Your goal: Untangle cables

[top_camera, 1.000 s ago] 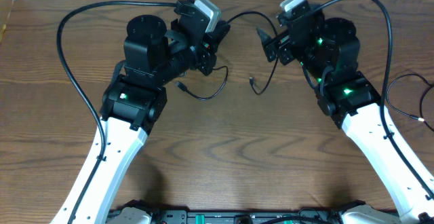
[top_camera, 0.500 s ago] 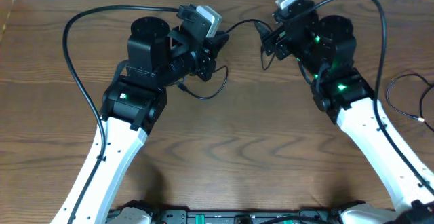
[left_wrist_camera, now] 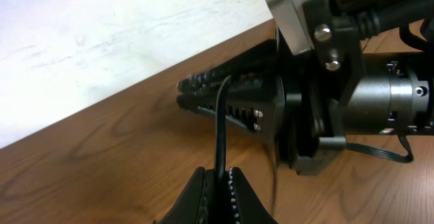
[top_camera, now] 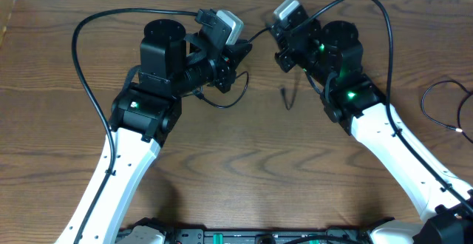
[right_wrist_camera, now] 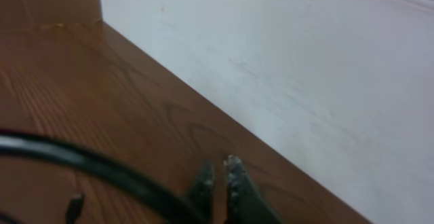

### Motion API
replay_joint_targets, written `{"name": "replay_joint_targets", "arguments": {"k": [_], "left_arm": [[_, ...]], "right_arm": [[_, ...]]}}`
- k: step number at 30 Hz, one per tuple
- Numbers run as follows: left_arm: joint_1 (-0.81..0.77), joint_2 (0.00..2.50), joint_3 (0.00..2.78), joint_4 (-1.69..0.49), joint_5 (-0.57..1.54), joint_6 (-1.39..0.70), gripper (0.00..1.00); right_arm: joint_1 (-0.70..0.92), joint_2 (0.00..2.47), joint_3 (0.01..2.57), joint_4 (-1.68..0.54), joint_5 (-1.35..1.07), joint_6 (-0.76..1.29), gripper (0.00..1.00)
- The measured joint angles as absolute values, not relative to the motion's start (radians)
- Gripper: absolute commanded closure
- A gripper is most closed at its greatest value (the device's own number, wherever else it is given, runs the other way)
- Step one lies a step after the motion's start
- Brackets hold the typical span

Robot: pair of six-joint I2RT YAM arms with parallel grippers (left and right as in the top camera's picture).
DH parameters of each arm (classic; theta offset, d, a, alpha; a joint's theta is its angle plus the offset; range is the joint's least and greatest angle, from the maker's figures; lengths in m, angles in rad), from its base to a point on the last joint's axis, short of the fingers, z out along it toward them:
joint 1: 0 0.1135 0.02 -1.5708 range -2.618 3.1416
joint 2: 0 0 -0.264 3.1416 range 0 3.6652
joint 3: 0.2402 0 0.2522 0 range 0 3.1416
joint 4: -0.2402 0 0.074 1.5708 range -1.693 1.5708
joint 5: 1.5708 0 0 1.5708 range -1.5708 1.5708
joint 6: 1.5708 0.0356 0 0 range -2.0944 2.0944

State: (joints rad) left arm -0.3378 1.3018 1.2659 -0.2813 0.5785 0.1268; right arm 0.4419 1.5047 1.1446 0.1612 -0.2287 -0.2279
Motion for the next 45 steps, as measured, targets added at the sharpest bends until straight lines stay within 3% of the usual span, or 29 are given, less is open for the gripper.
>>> {"name": "replay_joint_targets", "arguments": {"k": [4, 5, 6, 9, 12, 20, 31, 35, 40, 42, 43, 45], "left_arm": [[-0.338, 1.302, 1.266, -0.285, 0.579, 0.126, 0.90], [-0.339, 1.302, 1.266, -0.284, 0.579, 0.127, 0.83], [-0.341, 1.303, 1.266, -0.286, 0.579, 0.129, 0.65], [-0.340, 1.303, 1.266, -0.303, 0.581, 0.125, 0.27], [-0.340, 1.303, 1.266, -0.323, 0.579, 0.125, 0.11], [-0.340, 1.303, 1.266, -0.372, 0.487, 0.125, 0.10], [-0.340, 1.303, 1.266, -0.487, 0.369, 0.166, 0.12], [-0.340, 1.303, 1.266, -0.485, 0.360, 0.173, 0.16], [-0.340, 1.303, 1.266, -0.481, 0.360, 0.181, 0.16], [-0.340, 1.303, 1.266, -0.493, 0.360, 0.182, 0.14], [-0.340, 1.303, 1.266, -0.500, 0.360, 0.182, 0.13], [-0.340, 1.303, 1.266, -0.520, 0.360, 0.183, 0.13]], "right_arm": [[0.443, 1.505, 1.145, 0.161, -0.208, -0.226, 0.99], [0.445, 1.505, 1.145, 0.160, -0.195, -0.225, 0.99], [0.448, 1.505, 1.145, 0.161, -0.153, -0.217, 0.99], [0.445, 1.505, 1.145, 0.161, 0.027, -0.202, 0.99], [0.431, 1.505, 1.145, 0.162, 0.231, -0.193, 0.99], [0.265, 1.505, 1.145, 0.165, 0.752, -0.122, 0.99], [-0.213, 1.503, 1.143, 0.474, 0.960, -0.044, 0.98], [-0.322, 1.487, 1.144, 0.416, 0.970, -0.036, 0.98], [-0.366, 1.481, 1.145, 0.175, 0.834, 0.040, 0.99], [-0.379, 1.487, 1.144, 0.142, 0.735, 0.086, 0.81], [-0.386, 1.492, 1.144, 0.147, 0.684, 0.104, 0.77], [-0.406, 1.509, 1.144, 0.161, 0.546, 0.111, 0.80]]}}
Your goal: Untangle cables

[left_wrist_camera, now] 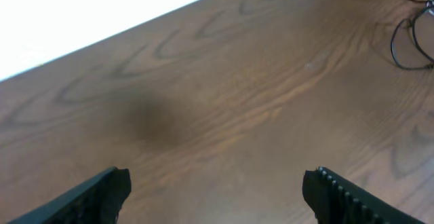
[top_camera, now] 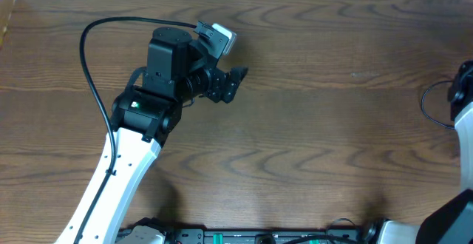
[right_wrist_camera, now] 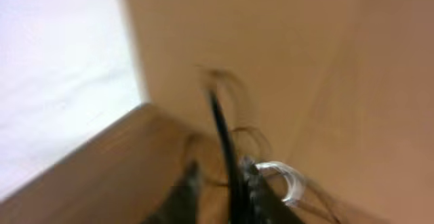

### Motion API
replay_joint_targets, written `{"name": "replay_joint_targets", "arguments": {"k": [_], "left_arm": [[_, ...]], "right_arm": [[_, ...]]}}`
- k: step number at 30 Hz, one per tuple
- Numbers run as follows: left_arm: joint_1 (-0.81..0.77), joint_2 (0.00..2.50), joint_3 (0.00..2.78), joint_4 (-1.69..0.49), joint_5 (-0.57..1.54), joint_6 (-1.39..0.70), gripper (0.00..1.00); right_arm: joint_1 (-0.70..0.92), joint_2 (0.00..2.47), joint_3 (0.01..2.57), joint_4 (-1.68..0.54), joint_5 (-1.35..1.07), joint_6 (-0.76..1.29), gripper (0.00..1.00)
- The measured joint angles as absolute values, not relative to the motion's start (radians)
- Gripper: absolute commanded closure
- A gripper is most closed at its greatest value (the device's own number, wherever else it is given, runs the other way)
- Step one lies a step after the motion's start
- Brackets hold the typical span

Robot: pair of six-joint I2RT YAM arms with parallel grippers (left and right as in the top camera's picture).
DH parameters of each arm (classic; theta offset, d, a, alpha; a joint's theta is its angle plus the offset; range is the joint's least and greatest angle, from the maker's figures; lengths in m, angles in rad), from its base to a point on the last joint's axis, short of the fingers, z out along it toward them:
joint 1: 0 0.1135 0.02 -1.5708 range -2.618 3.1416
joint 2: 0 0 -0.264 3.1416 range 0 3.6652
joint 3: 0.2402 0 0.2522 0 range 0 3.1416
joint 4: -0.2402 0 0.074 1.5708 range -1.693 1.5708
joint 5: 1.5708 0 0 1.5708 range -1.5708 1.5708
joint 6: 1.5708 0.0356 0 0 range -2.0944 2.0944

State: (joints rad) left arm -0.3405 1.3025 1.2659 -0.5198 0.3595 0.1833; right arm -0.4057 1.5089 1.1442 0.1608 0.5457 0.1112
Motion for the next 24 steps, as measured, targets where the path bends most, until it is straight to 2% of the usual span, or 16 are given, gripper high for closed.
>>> {"name": "replay_joint_targets", "arguments": {"k": [4, 11, 12, 13, 14, 16, 18, 19, 20, 21, 24], "left_arm": [[-0.340, 1.303, 1.266, -0.559, 0.360, 0.184, 0.13], [-0.340, 1.303, 1.266, -0.583, 0.360, 0.184, 0.14], [-0.340, 1.303, 1.266, -0.583, 0.360, 0.184, 0.14], [-0.340, 1.303, 1.266, -0.582, 0.360, 0.184, 0.13], [-0.340, 1.303, 1.266, -0.581, 0.360, 0.184, 0.14], [-0.340, 1.303, 1.266, -0.579, 0.360, 0.184, 0.14], [-0.340, 1.303, 1.266, -0.577, 0.360, 0.184, 0.14], [-0.340, 1.303, 1.266, -0.576, 0.360, 0.184, 0.14], [-0.340, 1.303, 1.266, -0.575, 0.360, 0.184, 0.14], [-0.340, 1.303, 1.266, -0.575, 0.360, 0.184, 0.14], [-0.340, 1.303, 1.266, -0.575, 0.360, 0.184, 0.14]], "right_arm": [[-0.456, 1.594, 1.145, 0.194, 0.315, 0.117, 0.98], [-0.614, 1.748, 1.144, 0.100, 0.099, 0.233, 0.99], [-0.641, 1.764, 1.144, 0.092, 0.065, 0.252, 0.96], [-0.665, 1.777, 1.144, 0.085, 0.033, 0.268, 0.89], [-0.692, 1.789, 1.144, 0.076, -0.003, 0.288, 0.75], [-0.721, 1.800, 1.144, 0.065, -0.061, 0.305, 0.68], [-0.729, 1.802, 1.144, 0.064, -0.112, 0.316, 0.54], [-0.728, 1.802, 1.144, 0.069, -0.142, 0.319, 0.45], [-0.723, 1.802, 1.144, 0.073, -0.170, 0.319, 0.31], [-0.717, 1.802, 1.144, 0.076, -0.192, 0.323, 0.25], [-0.690, 1.792, 1.144, 0.082, -0.262, 0.323, 0.23]]}}
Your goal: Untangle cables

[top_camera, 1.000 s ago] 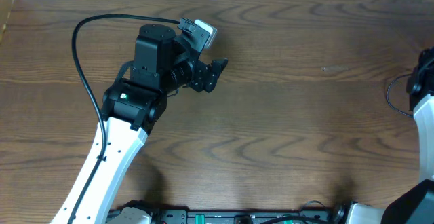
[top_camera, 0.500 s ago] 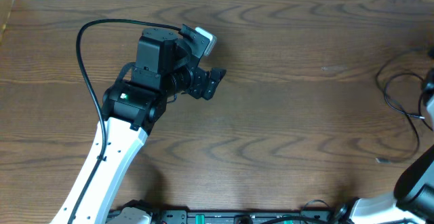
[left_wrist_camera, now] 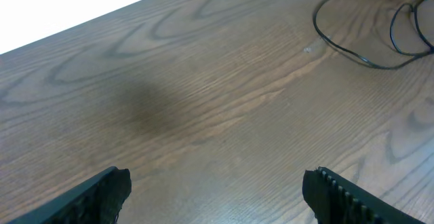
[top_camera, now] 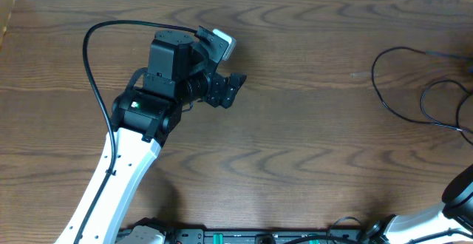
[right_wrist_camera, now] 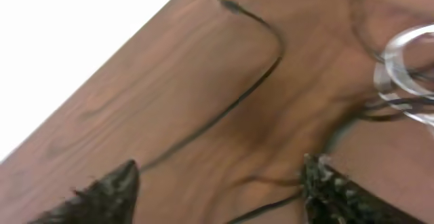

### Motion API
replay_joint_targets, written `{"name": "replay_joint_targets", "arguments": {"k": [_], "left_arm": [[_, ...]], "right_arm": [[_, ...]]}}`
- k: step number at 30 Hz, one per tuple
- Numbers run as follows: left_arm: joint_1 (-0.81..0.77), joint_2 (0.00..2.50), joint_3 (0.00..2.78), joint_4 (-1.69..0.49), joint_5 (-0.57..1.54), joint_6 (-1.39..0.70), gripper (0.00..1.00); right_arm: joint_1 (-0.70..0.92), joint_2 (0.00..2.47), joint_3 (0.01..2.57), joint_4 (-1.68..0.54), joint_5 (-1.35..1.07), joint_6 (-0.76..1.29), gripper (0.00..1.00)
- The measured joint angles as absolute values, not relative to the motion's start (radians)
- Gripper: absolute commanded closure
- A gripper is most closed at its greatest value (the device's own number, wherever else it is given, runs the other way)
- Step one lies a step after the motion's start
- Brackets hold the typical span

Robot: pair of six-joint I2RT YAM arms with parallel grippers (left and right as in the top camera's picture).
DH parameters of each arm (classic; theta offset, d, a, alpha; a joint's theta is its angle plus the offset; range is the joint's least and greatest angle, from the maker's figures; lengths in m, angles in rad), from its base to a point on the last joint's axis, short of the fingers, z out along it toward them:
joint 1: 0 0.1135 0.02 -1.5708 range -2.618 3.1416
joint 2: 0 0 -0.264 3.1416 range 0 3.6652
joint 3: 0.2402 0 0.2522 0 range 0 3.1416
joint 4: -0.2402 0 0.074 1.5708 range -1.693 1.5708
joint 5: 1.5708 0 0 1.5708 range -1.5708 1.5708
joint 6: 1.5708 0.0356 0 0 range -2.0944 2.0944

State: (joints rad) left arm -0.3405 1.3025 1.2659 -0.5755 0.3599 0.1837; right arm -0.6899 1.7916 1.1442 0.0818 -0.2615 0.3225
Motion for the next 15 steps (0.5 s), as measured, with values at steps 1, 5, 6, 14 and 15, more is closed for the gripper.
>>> {"name": "replay_joint_targets", "arguments": {"k": [1, 5, 6, 14, 15], "left_arm": [[-0.340, 1.303, 1.266, -0.575, 0.360, 0.184, 0.14], [-0.340, 1.303, 1.266, -0.575, 0.360, 0.184, 0.14], [-0.340, 1.303, 1.266, -0.575, 0.360, 0.184, 0.14], [-0.340, 1.303, 1.266, -0.575, 0.360, 0.184, 0.14], [-0.340, 1.303, 1.266, -0.575, 0.360, 0.184, 0.14]], "right_arm": [[-0.677, 1.784, 1.144, 0.079, -0.282, 0.323, 0.23], [-0.603, 1.727, 1.145, 0.009, -0.340, 0.323, 0.23], [-0.577, 1.712, 1.147, -0.027, -0.346, 0.321, 0.22], [-0.340, 1.715, 1.149, -0.360, -0.280, 0.258, 0.14], [-0.315, 1.723, 1.149, -0.387, -0.261, 0.248, 0.14]]}}
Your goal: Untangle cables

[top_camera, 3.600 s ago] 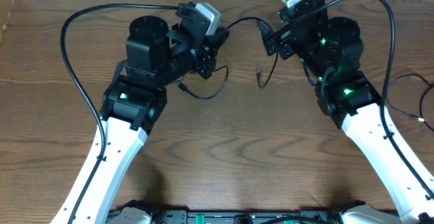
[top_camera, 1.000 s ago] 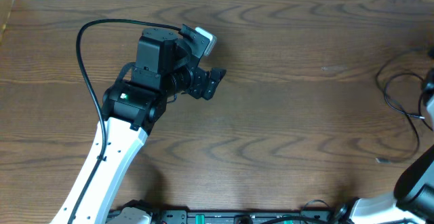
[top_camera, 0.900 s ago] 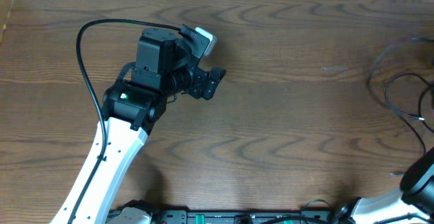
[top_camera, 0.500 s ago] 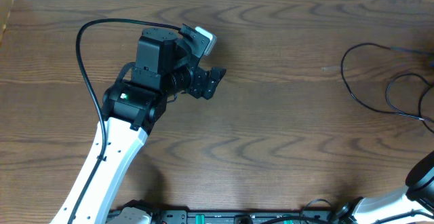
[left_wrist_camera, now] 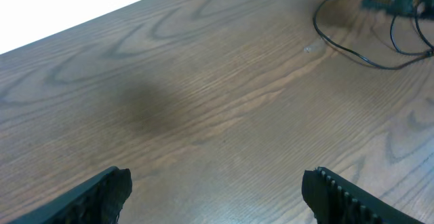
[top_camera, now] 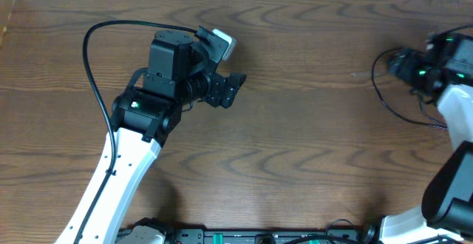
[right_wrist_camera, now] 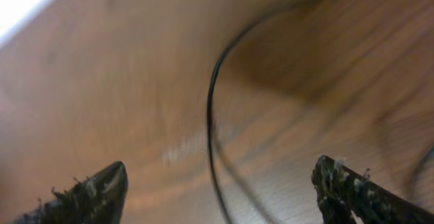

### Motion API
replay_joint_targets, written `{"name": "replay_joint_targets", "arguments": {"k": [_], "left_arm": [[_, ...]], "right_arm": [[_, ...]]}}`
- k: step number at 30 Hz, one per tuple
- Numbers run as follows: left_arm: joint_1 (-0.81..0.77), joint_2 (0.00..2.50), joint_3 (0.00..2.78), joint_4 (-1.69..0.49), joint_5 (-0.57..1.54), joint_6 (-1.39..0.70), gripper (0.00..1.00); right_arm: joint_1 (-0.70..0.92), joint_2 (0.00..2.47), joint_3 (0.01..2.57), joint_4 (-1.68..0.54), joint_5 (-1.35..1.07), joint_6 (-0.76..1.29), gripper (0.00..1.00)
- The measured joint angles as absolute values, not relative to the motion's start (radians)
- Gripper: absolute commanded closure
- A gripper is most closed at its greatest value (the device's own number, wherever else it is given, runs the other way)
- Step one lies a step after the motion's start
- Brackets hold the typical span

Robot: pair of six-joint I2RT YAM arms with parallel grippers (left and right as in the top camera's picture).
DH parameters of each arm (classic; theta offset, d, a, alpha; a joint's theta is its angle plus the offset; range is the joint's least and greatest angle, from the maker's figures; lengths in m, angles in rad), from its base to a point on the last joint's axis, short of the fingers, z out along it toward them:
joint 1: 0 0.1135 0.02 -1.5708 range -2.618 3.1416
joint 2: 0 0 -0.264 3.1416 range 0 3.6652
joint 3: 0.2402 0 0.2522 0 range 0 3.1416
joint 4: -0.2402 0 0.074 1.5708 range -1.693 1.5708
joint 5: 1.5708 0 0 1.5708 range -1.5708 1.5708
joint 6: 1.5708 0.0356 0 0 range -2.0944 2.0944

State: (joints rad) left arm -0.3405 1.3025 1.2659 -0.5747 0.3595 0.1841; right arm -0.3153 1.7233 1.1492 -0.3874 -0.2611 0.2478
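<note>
The thin black cable (top_camera: 378, 87) lies in loose loops on the wooden table's far right; the left wrist view catches it at the top right (left_wrist_camera: 346, 47). My right gripper (top_camera: 393, 61) hovers open just above the leftmost loop. In the right wrist view, which is blurred, that loop (right_wrist_camera: 211, 119) runs on the table between the spread fingers (right_wrist_camera: 90, 189) of the right gripper (right_wrist_camera: 220, 195). My left gripper (top_camera: 235, 87) stands open over bare wood left of the middle, far from the cable. The left gripper (left_wrist_camera: 217, 193) has nothing between its fingers.
The left arm's own thick black lead (top_camera: 87, 44) arcs over the table's back left. A white wall borders the table's far edge. The right arm's white link (top_camera: 457, 118) lies over part of the cable loops.
My right gripper, then out of the overhead view, now hangs open over the left loop of the cable at the far right. The left arm and the cable have not moved.
First both grippers were shut on a black cable at the back middle, close together. Then my left gripper was open there, and the right held the cable at the far right. Later the cable lay in loops there, with the right gripper open, as now.
</note>
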Motion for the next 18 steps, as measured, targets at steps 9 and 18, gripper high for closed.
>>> {"name": "replay_joint_targets", "arguments": {"k": [9, 18], "left_arm": [[-0.340, 1.303, 1.266, -0.580, 0.360, 0.184, 0.14], [-0.340, 1.303, 1.266, -0.583, 0.360, 0.184, 0.14]], "right_arm": [[-0.208, 1.781, 1.143, -0.407, -0.031, 0.110, 0.16], [-0.212, 1.914, 1.137, -0.357, 0.007, -0.101, 0.19]]}}
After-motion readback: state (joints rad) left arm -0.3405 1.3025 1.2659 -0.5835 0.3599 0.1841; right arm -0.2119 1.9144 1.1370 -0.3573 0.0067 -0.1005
